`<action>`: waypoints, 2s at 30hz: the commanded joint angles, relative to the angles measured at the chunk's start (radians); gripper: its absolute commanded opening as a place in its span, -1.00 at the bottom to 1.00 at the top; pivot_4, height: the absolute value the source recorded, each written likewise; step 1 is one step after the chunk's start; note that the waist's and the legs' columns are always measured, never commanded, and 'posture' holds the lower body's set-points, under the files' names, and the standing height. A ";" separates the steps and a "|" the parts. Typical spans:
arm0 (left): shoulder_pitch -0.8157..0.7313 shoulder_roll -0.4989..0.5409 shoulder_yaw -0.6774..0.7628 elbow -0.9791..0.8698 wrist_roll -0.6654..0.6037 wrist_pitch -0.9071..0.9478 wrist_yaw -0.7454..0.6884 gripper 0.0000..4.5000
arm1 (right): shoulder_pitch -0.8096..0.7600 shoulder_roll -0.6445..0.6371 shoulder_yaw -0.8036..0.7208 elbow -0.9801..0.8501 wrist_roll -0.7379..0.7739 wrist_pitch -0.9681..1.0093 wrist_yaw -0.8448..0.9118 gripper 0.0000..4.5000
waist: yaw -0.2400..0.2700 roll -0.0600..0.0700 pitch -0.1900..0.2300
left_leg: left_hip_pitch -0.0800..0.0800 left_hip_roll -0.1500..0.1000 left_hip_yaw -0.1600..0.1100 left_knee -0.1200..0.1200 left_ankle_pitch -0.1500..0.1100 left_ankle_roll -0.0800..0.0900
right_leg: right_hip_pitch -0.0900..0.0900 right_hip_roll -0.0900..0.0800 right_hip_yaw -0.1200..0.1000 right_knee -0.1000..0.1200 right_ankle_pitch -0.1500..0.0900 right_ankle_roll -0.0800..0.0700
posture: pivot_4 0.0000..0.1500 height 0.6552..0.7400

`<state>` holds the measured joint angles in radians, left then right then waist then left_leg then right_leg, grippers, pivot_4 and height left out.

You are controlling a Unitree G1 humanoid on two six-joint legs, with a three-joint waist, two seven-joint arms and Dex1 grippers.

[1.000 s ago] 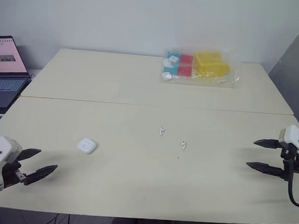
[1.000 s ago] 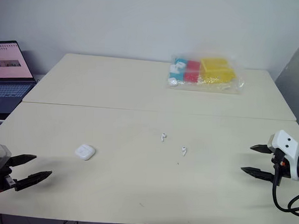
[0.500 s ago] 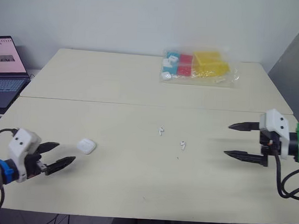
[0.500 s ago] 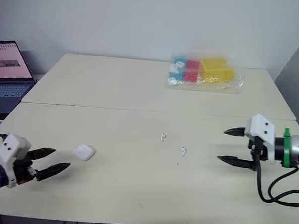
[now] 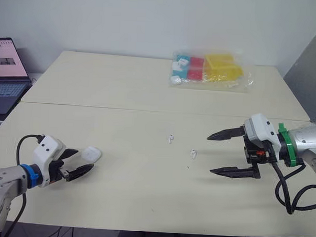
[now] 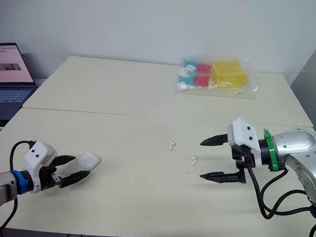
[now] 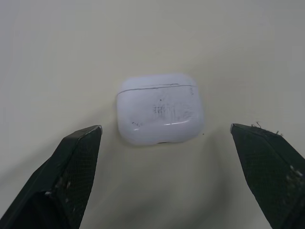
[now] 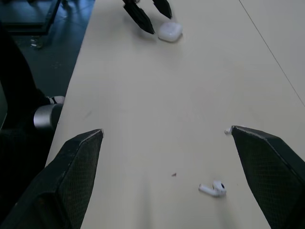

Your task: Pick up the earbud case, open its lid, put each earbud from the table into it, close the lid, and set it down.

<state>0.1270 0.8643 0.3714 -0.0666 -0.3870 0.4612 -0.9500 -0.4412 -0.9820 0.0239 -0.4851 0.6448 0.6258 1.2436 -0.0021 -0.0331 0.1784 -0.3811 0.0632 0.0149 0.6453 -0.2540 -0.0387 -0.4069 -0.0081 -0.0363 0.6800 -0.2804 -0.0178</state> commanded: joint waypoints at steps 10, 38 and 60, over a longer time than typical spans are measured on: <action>-0.149 -0.013 -0.118 0.138 0.048 -0.031 -0.002 1.00 | -0.066 0.039 0.062 0.036 -0.052 -0.054 0.032 0.99 | 0.000 0.000 0.000 | 0.000 0.000 0.000 0.000 0.000 0.000 | 0.000 0.000 0.000 0.001 0.000 0.000 | 1.00 1.00; -0.172 -0.044 -0.267 -0.066 0.027 -0.098 -0.151 0.24 | -0.006 0.051 -0.016 0.021 -0.002 0.037 -0.043 1.00 | 0.008 0.003 -0.001 | -0.001 -0.001 0.001 0.000 0.000 0.000 | 0.000 -0.002 0.001 0.000 0.000 0.000 | 1.00 1.00; -0.494 -0.381 -0.583 0.023 0.270 -0.805 -0.063 0.24 | -0.065 0.551 -0.170 -0.031 0.408 0.828 -0.847 1.00 | 0.001 0.002 -0.001 | -0.002 -0.002 0.001 0.001 0.000 0.000 | 0.000 0.007 0.002 0.000 0.002 0.000 | 1.00 1.00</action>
<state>-0.3533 0.4922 -0.2094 -0.0289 -0.1045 -0.3126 -1.0158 -0.4929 -0.4346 -0.1195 -0.5074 1.0238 1.4416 0.4189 -0.0011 -0.0314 0.1775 -0.3830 0.0616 0.0157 0.6462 -0.2538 -0.0385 -0.4069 -0.0011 -0.0345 0.6799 -0.2782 -0.0181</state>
